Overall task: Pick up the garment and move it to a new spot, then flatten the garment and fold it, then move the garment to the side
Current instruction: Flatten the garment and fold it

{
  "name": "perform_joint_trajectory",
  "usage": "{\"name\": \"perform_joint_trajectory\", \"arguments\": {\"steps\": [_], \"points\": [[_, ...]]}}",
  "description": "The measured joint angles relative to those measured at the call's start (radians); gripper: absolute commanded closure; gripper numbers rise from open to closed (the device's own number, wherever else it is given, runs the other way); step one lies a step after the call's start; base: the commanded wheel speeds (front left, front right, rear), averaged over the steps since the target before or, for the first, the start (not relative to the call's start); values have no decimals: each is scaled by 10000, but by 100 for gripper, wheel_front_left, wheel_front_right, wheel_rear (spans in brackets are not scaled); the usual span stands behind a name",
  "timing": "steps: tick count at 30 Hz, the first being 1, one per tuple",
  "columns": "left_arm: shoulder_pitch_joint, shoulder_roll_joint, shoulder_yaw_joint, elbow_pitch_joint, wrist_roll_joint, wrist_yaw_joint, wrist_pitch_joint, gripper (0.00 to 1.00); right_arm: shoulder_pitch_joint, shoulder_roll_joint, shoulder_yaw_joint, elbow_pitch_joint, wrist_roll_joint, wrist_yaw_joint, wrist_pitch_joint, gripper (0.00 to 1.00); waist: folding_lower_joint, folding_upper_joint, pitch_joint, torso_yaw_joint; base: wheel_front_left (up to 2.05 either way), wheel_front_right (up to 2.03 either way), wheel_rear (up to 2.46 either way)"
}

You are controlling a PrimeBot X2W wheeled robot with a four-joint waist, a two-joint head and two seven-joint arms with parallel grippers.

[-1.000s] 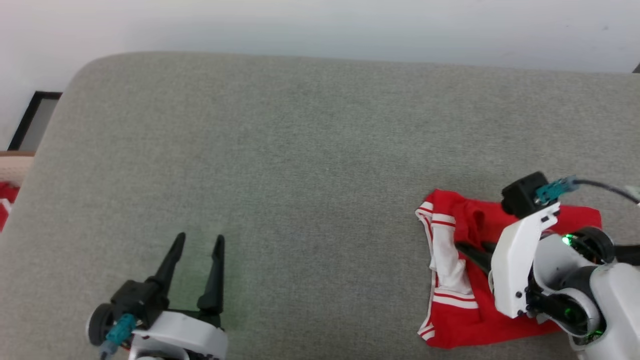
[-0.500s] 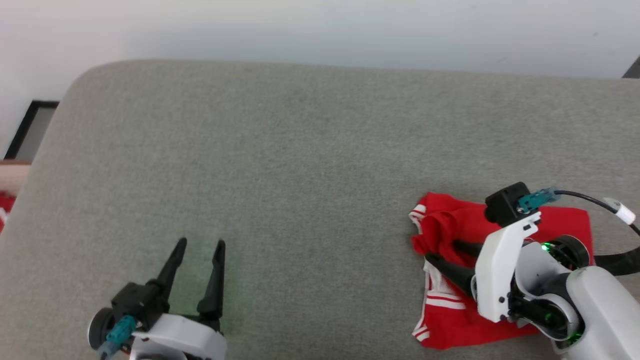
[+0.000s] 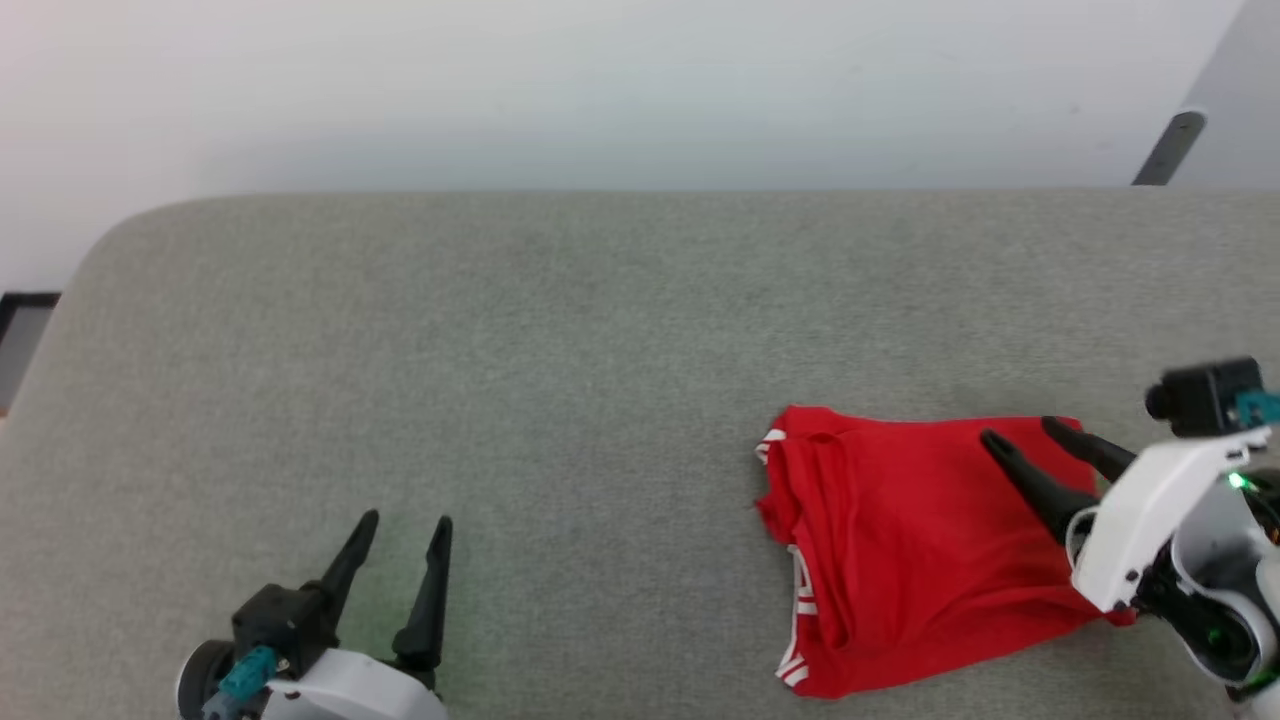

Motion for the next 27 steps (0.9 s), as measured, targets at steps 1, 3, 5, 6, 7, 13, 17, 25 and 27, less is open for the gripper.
{"name": "perform_joint_trajectory", "arguments": {"steps": [1, 3, 5, 6, 7, 13, 17, 25, 27], "points": [[0, 52, -27, 79, -23, 2, 0, 0, 62, -40, 33, 174, -31, 0, -330, 0, 0, 0, -53, -51, 0, 0, 0], [-14, 121, -56, 219, -90, 0, 0, 0, 133, -40, 77, 489, -125, 0, -1116, 0, 0, 0, -166, -146, 0, 0, 0], [-1, 169, -29, 416, -104, 0, 0, 0, 205, 19, 157, 815, -171, 2, -1850, 0, 0, 0, -312, -228, 0, 0, 0], [15, 178, 6, 474, -121, 0, 0, 0, 249, 73, 184, 1007, -236, 2, -2232, 0, 0, 0, -398, -271, 0, 0, 0], [104, 213, 48, 566, -132, 0, 0, 0, 284, 127, 284, 1273, -416, 2, -3005, 0, 0, 0, -574, -355, 0, 0, 0], [241, 299, 267, 566, -94, 0, 0, 0, 519, 261, 201, 1927, -901, 0, -4567, 0, 0, 0, -1008, -577, 0, 0, 0], [490, 297, 474, 468, -84, 0, 0, 0, 786, 422, 167, 2094, -1131, 0, -5239, 0, 0, 0, -1316, -718, 0, 0, 0], [1137, 380, 748, 98, -46, 0, 0, 0, 1722, 721, -290, 1789, -1371, 0, -5735, 0, 0, 0, -1774, -798, 0, 0, 0], [1291, 389, 794, -75, -40, 0, 0, 0, 2011, 759, -508, 1597, -1473, 2, -5764, 0, 0, 0, -1801, -737, 0, 0, 0]]}}
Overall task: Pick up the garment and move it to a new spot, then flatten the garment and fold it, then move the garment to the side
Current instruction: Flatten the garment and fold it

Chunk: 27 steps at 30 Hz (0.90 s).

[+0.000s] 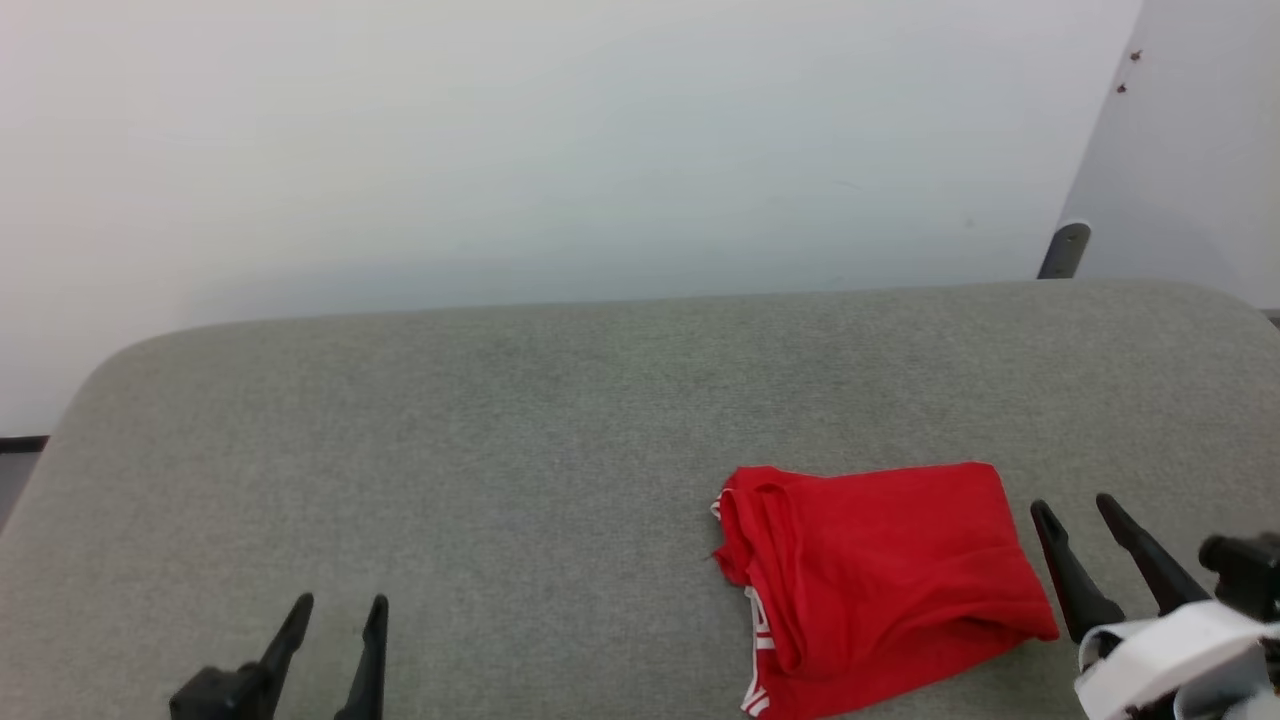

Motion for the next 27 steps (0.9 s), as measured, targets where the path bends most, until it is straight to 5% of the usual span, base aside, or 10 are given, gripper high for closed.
{"name": "perform_joint_trajectory", "arguments": {"steps": [27], "points": [[1778, -477, 600, -2380, 295, 2, 0, 0, 3380, 2000, -3958, -4746, -2265, 0, 1434, 0, 0, 0, 347, 565, 0, 0, 0]]}}
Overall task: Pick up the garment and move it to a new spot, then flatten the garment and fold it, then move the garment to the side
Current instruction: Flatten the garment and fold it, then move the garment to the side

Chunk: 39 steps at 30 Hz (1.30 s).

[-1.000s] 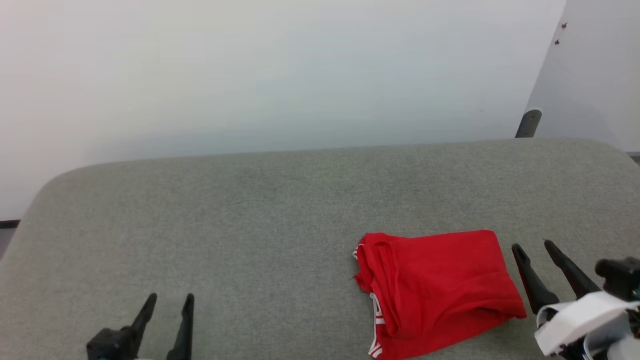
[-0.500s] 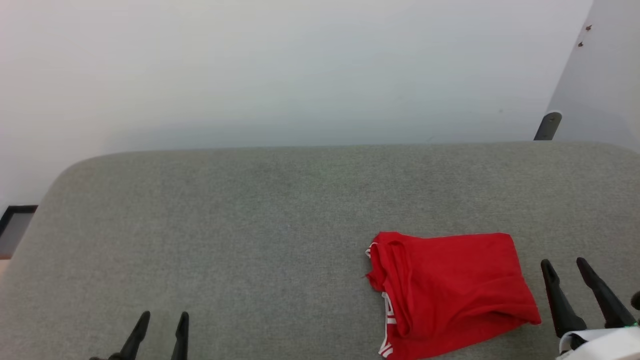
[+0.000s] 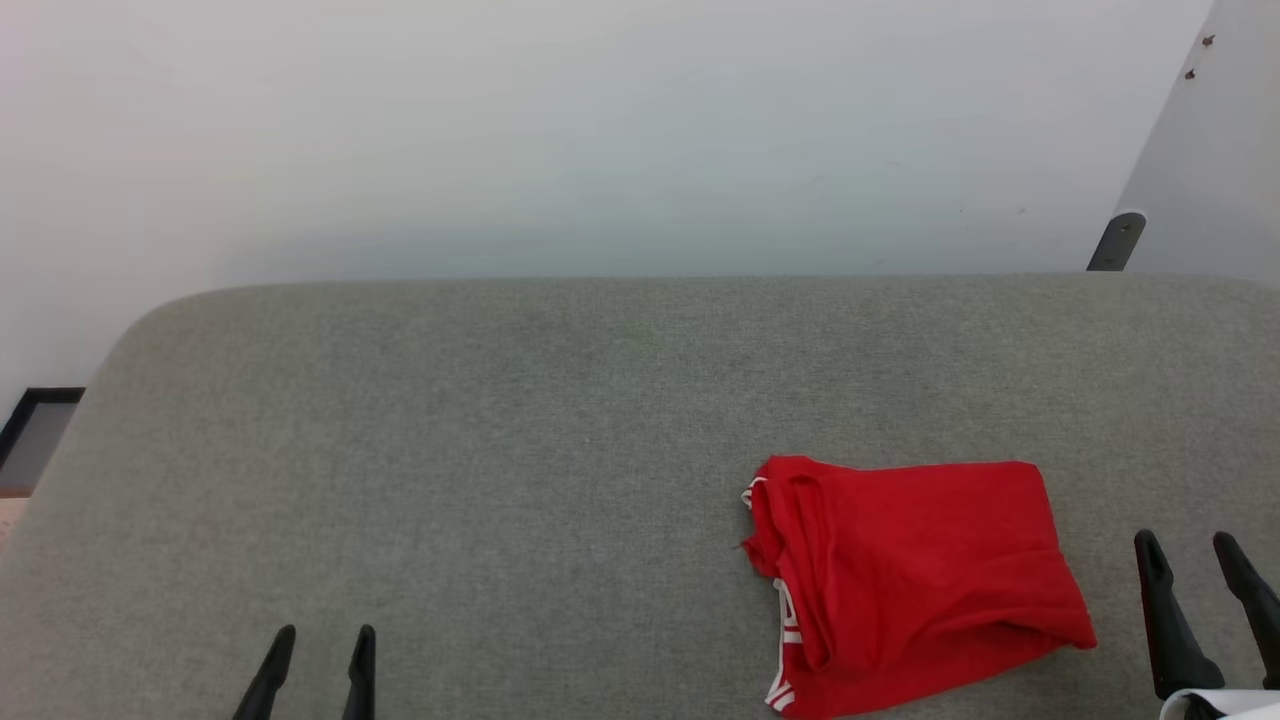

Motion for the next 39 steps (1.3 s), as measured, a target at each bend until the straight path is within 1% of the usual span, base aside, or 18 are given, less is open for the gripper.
{"name": "perform_joint_trajectory", "arguments": {"steps": [10, 22, 26, 28, 30, 33, 35, 37, 39], "points": [[-2, -27, -48, -54, -8, -2, 0, 0, 80, 213, -150, -374, -81, 0, 215, 0, 0, 0, -12, -55, 0, 0, 0], [0, -42, -198, -84, -86, -2, 0, 0, 159, 314, -159, -378, -58, -2, 163, 0, 0, 0, -73, -71, 0, 0, 0], [6, -52, -221, -134, -132, 0, 0, 0, 177, 297, 4, -230, 105, 0, 571, 0, 0, 0, -33, -76, 0, 0, 0], [4, -77, -286, -127, -146, 2, 0, 0, 43, 211, -36, -8, 111, -2, 1087, 0, 0, 0, 17, -83, 0, 0, 0], [-29, -134, -345, -117, -146, 2, 0, 0, -409, -81, 13, 244, 163, -2, 1854, 0, 0, 0, 89, -85, 0, 0, 0], [-188, -222, -466, -59, -159, 4, 0, 0, -1234, -926, 481, 777, 123, -2, 3438, 0, 0, 0, 230, -73, 0, 0, 0], [-351, -282, -591, 8, -173, 2, 0, 0, -1869, -1354, 802, 1287, 460, -2, 4725, 0, 0, 0, 347, -55, 0, 0, 0], [-538, -286, -731, 130, -173, 2, 0, 0, -2388, -1929, 1241, 1743, 788, 0, 6015, 0, 0, 0, 488, -30, 0, 0, 0], [-774, -295, -853, 226, -188, 2, 0, 0, -2991, -2192, 1210, 2245, 1244, -2, 7070, 0, 0, 0, 632, 14, 0, 0, 0]]}}
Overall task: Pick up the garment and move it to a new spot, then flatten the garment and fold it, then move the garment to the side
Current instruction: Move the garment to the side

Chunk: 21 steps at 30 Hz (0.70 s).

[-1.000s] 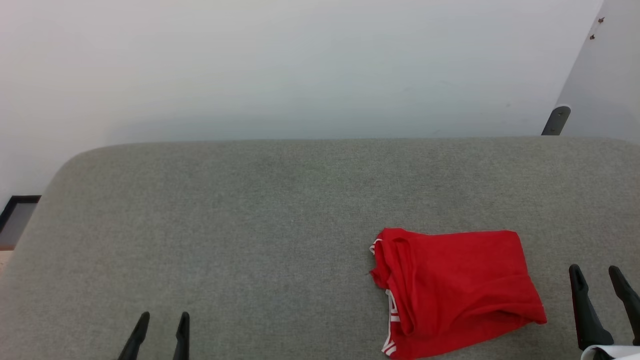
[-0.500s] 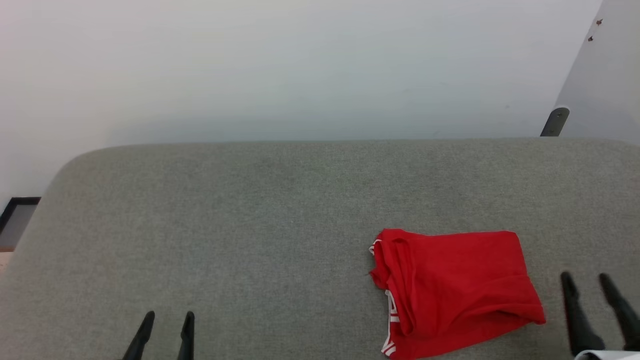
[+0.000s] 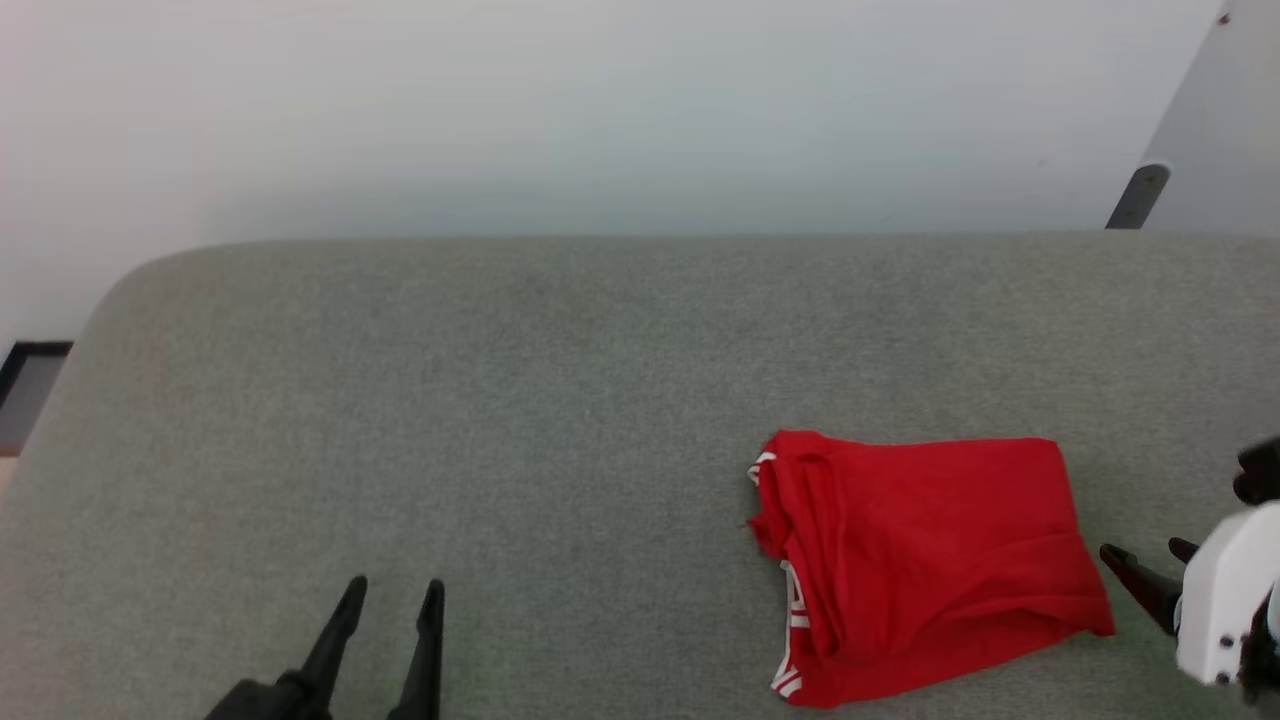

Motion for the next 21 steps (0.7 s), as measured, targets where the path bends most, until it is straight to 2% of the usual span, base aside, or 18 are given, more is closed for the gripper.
{"name": "perform_joint_trajectory", "arguments": {"steps": [5, 9, 19, 21], "points": [[-496, -4, -232, 138, -54, 0, 0, 0, -1295, -372, 282, 1028, 606, 0, 2173, 0, 0, 0, 362, 177, 0, 0, 0], [-924, 17, -564, 326, -228, -2, 0, 0, -1970, -176, 832, 1733, 859, 2, 3252, 0, 0, 0, 714, 309, 0, 0, 0], [-1964, 293, -988, 625, -558, -2, 0, 0, -2597, -90, 1331, 2771, 616, 2, 2867, 0, 0, 0, 1572, 590, 0, 0, 0], [-2014, 351, -991, 683, -608, -2, 0, 0, -2653, -96, 1463, 2809, 616, 4, 2629, 63, 0, 0, 1678, 554, 0, 0, 0]]}}
